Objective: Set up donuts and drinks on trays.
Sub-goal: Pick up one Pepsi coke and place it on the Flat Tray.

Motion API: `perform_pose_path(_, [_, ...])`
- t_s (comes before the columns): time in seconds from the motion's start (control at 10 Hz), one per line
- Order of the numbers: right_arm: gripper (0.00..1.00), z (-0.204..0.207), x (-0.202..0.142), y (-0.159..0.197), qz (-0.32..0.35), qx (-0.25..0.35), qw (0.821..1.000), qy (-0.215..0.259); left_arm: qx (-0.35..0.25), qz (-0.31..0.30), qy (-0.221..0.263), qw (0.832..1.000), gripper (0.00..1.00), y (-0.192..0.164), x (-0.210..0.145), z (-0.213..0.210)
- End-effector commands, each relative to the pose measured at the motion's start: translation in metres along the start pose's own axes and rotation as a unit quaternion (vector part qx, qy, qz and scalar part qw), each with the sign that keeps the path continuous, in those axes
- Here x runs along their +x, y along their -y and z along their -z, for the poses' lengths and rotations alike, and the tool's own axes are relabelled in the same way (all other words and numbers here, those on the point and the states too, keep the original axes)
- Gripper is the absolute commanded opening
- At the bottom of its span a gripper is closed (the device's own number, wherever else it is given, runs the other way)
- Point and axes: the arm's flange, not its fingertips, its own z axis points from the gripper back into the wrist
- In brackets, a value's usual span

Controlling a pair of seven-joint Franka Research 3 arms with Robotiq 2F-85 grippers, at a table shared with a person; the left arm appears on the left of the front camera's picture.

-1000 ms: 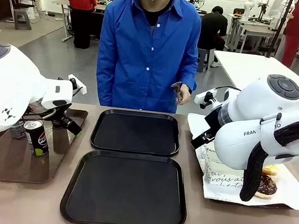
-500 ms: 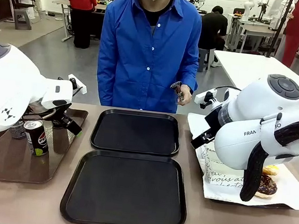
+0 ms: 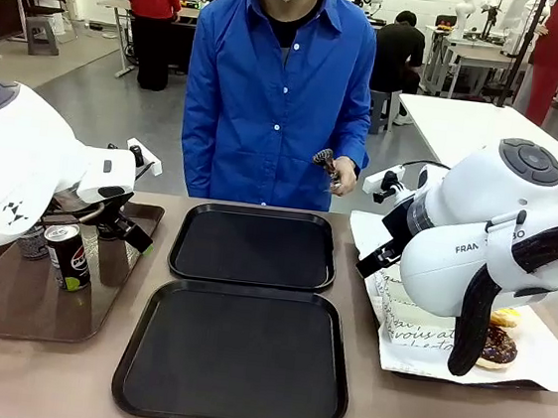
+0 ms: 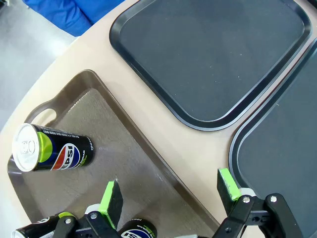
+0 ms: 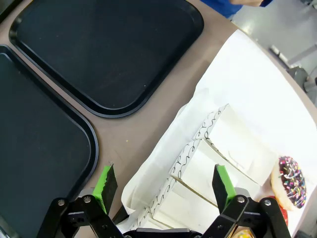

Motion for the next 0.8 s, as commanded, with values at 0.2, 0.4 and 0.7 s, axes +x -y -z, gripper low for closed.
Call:
perform_pose_path(0.2, [1.00, -0.018, -0.002, -0.012, -0.011, -0.030, 0.999, -0.005, 0.000, 0.000, 0.000, 1.000, 1.00, 0.000, 0.000, 0.000])
perform_pose_path(0.4, [1.00, -0.064, -0.040, -0.042, -0.038, -0.032, 0.998, -0.031, 0.020, 0.036, -0.014, 0.999, 1.00, 0.023, -0.039, -0.054])
perform_pose_path(0.7, [1.00, -0.134, -0.122, -0.075, -0.076, 0.005, 0.994, -0.079, -0.025, 0.076, -0.026, 0.996, 1.00, 0.049, -0.119, -0.107])
